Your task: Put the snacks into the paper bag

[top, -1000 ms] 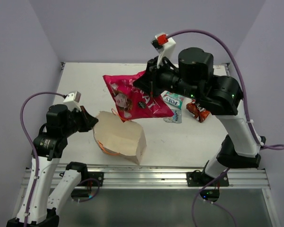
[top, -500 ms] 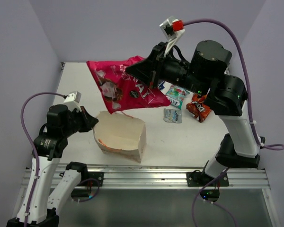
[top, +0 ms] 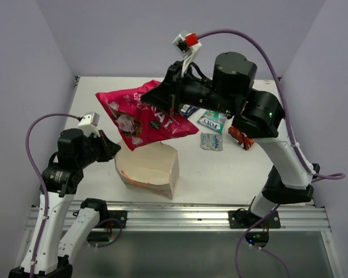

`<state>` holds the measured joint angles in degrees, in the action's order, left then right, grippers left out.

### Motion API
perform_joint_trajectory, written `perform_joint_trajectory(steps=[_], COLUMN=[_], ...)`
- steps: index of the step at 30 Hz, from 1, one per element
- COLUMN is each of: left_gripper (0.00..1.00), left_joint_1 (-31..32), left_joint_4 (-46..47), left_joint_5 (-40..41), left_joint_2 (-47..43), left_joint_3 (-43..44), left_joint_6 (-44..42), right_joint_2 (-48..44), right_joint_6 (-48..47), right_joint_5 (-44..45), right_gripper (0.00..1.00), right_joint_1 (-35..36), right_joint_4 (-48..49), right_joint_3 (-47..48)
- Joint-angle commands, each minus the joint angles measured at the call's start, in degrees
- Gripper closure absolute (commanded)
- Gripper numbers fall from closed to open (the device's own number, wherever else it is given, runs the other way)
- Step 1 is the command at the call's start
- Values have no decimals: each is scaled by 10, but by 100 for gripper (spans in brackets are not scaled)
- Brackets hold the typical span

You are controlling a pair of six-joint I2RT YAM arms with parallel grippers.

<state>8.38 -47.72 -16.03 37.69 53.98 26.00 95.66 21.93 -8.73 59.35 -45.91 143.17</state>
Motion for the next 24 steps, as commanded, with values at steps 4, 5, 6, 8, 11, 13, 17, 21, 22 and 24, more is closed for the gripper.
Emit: perform_joint_trajectory(steps=[4, 5, 6, 8, 11, 13, 17, 21, 22, 24], left_gripper=[100, 100, 100, 100, 100, 100, 100, 100, 100, 100], left_joint_1=[1, 1, 1, 1, 1, 1, 1, 1, 1, 1], left_joint_4=[11, 12, 13, 16, 19, 21, 22, 19, 18, 17], left_joint_5=[-5, -6, -7, -8, -12, -15, -17, -20, -20, -20], left_joint_2=[-2, -2, -2, -2, -1, 1, 2, -2, -4, -5], left_joint_3=[-13, -12, -13, -14, -16, -15, -13, -14, -13, -12], left_joint_6=[5, 5, 5, 5, 5, 4, 1, -1, -2, -2], right_joint_2=[-44, -55, -64, -78, -79, -75, -48, -19, -7, 8], right_joint_6=[-26, -29, -33, -37, -42, -45, -51, -66, -69, -79], right_joint_5=[8, 25, 32, 51, 62, 61, 33, 4, -8, -15], right_gripper=[100, 100, 100, 100, 100, 100, 100, 100, 100, 100], right_joint_1=[4, 4, 4, 4, 3, 4, 4, 7, 9, 13], right_joint_4=[-54, -65, -72, -99, -129, -154, -203, -240, -242, -252], right_joint_3=[-94, -126, -138, -148, -137, -123, -91, -87, -89, -88])
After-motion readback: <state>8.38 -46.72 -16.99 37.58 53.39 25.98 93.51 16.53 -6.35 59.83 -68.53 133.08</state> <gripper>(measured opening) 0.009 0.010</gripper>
